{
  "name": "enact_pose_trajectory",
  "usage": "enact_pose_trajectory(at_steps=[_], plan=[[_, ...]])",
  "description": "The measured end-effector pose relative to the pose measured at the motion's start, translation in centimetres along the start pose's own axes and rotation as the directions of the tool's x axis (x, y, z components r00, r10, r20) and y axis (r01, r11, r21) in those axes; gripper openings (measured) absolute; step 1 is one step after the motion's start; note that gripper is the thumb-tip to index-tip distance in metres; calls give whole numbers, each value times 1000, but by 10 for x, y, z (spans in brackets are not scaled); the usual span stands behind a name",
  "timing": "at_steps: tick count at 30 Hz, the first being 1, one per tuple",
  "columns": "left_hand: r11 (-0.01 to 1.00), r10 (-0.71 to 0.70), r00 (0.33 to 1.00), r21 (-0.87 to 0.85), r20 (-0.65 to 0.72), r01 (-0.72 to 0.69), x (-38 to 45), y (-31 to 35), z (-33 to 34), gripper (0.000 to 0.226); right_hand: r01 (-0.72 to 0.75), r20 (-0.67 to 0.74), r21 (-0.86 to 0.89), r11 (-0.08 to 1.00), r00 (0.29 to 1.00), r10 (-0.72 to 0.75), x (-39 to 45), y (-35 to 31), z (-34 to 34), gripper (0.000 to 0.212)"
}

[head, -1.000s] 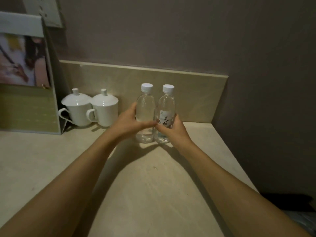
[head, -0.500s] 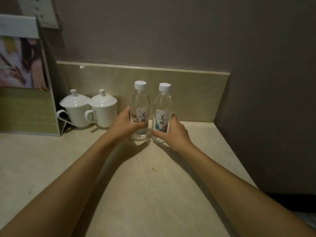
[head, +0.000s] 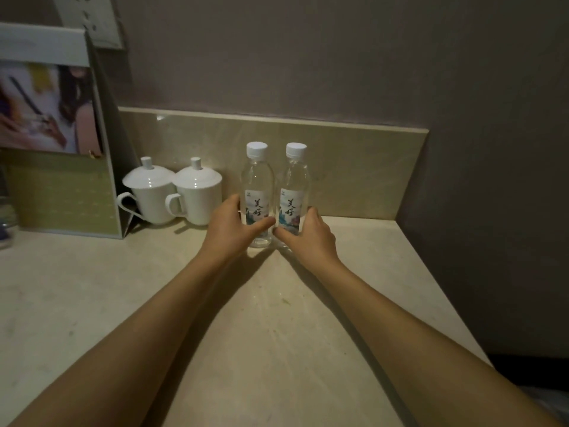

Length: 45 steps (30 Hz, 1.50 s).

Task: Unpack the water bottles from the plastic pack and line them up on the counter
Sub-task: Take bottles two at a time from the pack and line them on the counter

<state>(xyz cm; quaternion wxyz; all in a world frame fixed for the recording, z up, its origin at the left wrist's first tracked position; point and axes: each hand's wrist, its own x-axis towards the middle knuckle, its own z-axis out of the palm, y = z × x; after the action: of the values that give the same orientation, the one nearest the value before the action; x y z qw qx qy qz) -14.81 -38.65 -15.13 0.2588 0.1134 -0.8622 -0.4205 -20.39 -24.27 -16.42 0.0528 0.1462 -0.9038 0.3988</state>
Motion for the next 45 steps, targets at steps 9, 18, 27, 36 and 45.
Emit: enact_pose_trajectory(at_steps=[9, 18, 27, 36, 45], plan=[[972, -17, 994, 230, -110, 42, -7, -6, -3, 41, 29, -22, -32, 999, 999, -30, 4, 3, 1, 49], [948, 8, 992, 318, -125, 33, 3, -17, 1, 39, 68, -20, -16, 998, 997, -68, 16, -1, 15, 46], [957, -87, 972, 254, -218, 143, 2, -12, 2, 45, 58, -32, -5, 998, 998, -58, 24, -7, 26, 46], [831, 15, 989, 552, -144, 67, 15, -8, 5, 41, 82, -23, -30, 996, 996, -83, 34, -10, 31, 44], [785, -44, 995, 613, -91, 91, 33, -11, 5, 36, 68, -9, -35, 997, 998, -68, 43, -19, 37, 46]])
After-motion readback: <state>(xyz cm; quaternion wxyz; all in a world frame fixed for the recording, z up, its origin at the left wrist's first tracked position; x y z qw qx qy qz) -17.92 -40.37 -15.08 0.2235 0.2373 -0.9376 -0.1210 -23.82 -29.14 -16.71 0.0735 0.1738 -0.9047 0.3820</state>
